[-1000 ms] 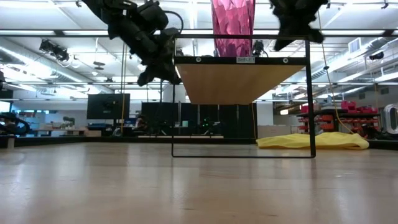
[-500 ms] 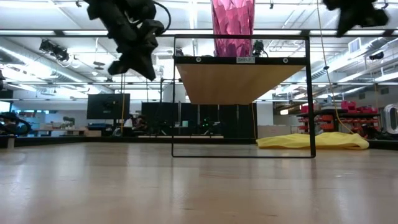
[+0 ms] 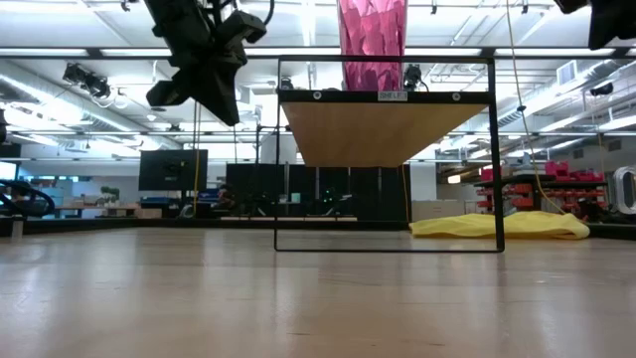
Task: Stack small to large cups/mugs on shelf
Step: Put the transparent mug on the shelf
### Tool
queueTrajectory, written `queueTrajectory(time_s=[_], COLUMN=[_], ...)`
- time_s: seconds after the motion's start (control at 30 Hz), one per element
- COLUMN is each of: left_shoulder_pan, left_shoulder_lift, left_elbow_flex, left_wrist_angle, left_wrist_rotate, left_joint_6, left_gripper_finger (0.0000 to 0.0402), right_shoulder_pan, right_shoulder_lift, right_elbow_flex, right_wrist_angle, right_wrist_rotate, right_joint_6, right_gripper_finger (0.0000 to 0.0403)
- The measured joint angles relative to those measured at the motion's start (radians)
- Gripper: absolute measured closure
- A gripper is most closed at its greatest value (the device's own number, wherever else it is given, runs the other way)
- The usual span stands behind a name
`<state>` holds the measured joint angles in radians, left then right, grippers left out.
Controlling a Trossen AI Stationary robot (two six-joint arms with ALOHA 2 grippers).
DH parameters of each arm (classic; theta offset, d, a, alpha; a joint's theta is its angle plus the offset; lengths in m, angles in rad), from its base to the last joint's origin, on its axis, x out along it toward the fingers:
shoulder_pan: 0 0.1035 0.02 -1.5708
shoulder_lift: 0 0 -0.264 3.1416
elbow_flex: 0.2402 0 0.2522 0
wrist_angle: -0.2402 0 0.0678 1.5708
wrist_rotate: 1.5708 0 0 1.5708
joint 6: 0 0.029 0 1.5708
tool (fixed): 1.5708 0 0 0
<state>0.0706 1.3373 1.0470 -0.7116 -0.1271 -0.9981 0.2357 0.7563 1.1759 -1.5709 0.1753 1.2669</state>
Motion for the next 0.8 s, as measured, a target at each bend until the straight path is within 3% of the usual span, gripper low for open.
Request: queueTrajectory(time_s=[0.4, 0.8], left_shoulder_pan=[-0.082, -0.085], left_shoulder_lift=[0.000, 0.000], left_elbow_flex=[0.000, 0.000], left_wrist_angle=[-0.005, -0.027], left_wrist_rotate=[-0.056, -0.056], left_joint_6=[0.076, 0.194], left_gripper_finger=[0.0379, 0.0376], right_shoulder_pan=[0.220, 0.510], right_shoulder_lift=[0.035, 0.250], right_elbow_flex=[-0.193, -0.235], right_wrist_angle=[-0.001, 0.086], right_wrist_rotate=[-0.099, -0.118], right_joint_6=[0.429, 0.777], right_gripper_finger=[0.0393, 0.0391])
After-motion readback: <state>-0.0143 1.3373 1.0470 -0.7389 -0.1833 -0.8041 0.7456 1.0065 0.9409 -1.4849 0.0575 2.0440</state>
